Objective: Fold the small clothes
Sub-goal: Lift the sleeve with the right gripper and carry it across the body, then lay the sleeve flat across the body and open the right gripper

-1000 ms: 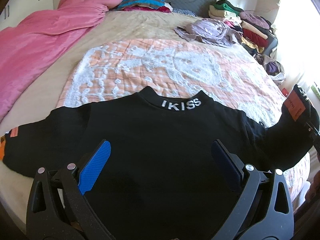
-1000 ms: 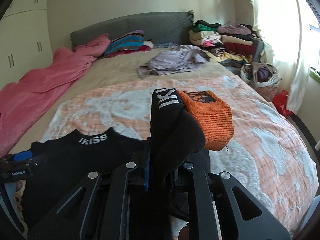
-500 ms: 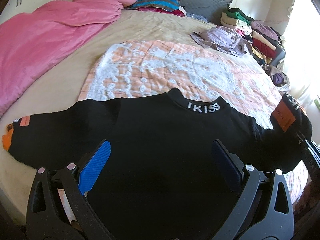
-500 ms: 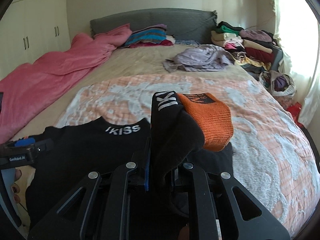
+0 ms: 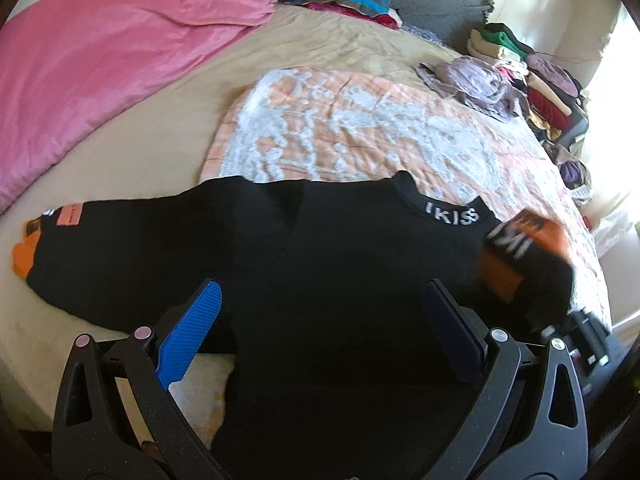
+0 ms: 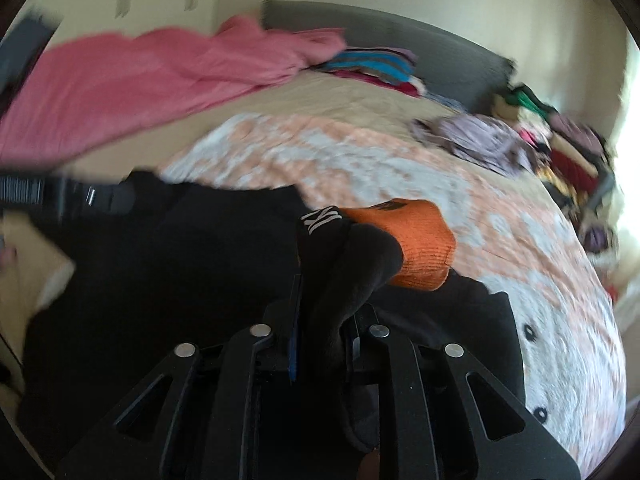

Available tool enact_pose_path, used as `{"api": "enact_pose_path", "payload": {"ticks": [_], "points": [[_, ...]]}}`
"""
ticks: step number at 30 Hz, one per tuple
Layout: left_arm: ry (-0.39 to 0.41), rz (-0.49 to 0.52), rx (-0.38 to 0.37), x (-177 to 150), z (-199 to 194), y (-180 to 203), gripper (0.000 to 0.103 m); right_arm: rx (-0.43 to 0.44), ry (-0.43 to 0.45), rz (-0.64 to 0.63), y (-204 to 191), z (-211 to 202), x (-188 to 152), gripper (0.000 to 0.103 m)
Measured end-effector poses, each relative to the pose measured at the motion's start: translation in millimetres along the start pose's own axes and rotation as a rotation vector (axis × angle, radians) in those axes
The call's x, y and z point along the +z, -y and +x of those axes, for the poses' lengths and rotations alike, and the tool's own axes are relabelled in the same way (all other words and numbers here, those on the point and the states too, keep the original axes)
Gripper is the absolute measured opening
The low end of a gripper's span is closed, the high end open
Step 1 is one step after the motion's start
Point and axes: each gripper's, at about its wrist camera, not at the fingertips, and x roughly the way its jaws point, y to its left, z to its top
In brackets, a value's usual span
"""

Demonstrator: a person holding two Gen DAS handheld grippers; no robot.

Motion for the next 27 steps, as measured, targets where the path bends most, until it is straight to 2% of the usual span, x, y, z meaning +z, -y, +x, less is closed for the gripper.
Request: {"api": "enact_pose_path", "payload": {"ticks": [2, 6, 10, 11, 13, 19, 21, 24, 27], "points": [[-0.008, -0.016, -0.006, 0.0, 0.6, -6.3, 0.094, 0.029, -0.015, -0.032, -14.6, 6.6, -3.9, 0.024], [-0.028, -0.046, -0.038, -1.2, 4.1, -15.2, 0.094, 0.1, -0.024, -0.09, -38.3, 6.9, -12.9, 0.063], [-0.053, -0.047, -0.067, -5.6, 12.0, -14.1, 0.094, 0.182, -0.025, -0.102, -43.6, -7.9, -23.0, 0.068], [-0.064, -0.049, -0.087, -7.3, 14.9, -12.9, 0.094, 0.206, -0.03, -0.085, -40.1, -12.1, -25.7, 0.073], [-0.085, -0.059, -0.151, -11.8, 20.2, -10.7, 0.094, 0.257, -0.032, -0.052, -31.3, -23.1, -31.6, 0.076], [-0.15, -0.034, -0.235, -29.1, 34.4, 3.7, 0.094, 0.22, -0.059, 0.02, 5.3, -50.7, -48.2, 0.081], [-0.17, -0.021, -0.249, -35.6, 38.9, 8.8, 0.09, 0.226, -0.076, 0.111, 31.0, -57.5, -52.9, 0.082], [-0.194, -0.013, -0.271, -45.3, 43.6, 17.8, 0.078, 0.254, -0.09, 0.25, 63.2, -66.4, -61.8, 0.082], [-0.199, 0.012, -0.267, -50.1, 48.8, 29.7, 0.057, 0.234, -0.082, 0.32, 86.1, -69.8, -61.0, 0.082]]}}
